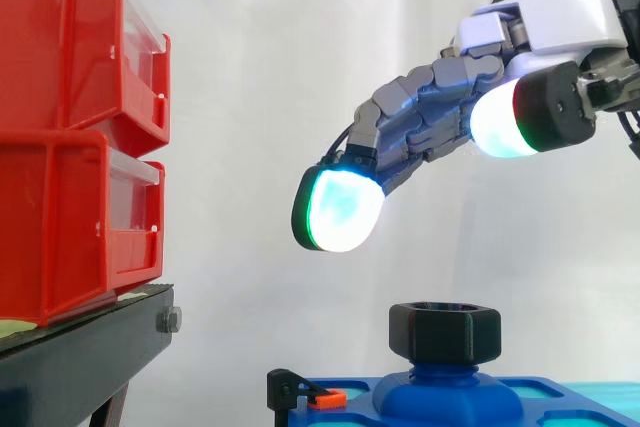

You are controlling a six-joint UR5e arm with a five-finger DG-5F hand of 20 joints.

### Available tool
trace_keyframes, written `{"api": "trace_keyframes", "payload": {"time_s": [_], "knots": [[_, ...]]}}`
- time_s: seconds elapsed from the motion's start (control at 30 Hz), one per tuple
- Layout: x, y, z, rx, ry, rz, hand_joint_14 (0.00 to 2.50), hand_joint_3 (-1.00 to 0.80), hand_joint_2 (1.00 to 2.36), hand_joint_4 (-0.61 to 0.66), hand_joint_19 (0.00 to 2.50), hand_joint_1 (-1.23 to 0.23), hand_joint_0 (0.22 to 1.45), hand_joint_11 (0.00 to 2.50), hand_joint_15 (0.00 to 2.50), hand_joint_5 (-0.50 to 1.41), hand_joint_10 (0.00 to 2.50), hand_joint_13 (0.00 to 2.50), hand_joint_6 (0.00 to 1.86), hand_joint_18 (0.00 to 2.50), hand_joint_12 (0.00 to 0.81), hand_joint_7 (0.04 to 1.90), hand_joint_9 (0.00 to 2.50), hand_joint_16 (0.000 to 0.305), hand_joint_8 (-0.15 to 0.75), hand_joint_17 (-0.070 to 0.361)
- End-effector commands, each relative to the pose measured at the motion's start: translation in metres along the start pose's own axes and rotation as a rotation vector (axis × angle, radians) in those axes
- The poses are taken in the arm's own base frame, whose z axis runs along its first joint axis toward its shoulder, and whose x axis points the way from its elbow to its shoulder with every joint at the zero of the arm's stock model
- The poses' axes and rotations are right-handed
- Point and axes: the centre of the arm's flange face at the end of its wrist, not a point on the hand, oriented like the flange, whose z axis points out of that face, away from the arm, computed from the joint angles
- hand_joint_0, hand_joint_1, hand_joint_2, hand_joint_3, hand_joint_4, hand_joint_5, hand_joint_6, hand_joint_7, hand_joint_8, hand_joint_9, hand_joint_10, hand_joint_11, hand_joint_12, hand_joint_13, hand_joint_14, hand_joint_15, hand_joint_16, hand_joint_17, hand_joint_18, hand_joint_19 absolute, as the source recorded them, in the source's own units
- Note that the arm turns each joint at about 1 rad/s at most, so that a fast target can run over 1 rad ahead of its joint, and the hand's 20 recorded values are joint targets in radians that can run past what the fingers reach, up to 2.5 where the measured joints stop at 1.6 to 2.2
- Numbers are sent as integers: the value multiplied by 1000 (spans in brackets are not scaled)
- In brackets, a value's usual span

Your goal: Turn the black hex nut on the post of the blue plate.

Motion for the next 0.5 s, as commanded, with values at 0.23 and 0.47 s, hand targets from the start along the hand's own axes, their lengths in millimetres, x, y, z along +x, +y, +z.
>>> {"api": "trace_keyframes", "payload": {"time_s": [0.23,0.47], "knots": [[21,18,6,9,31,5,0,-500,1000,211,321,-336,414,0,10,-211,0,226,502,253,383,703,293,63,267,143],[32,20,9,7,6,23,0,-500,1000,212,319,-319,419,0,10,-209,0,227,502,254,381,706,300,63,268,141]]}}
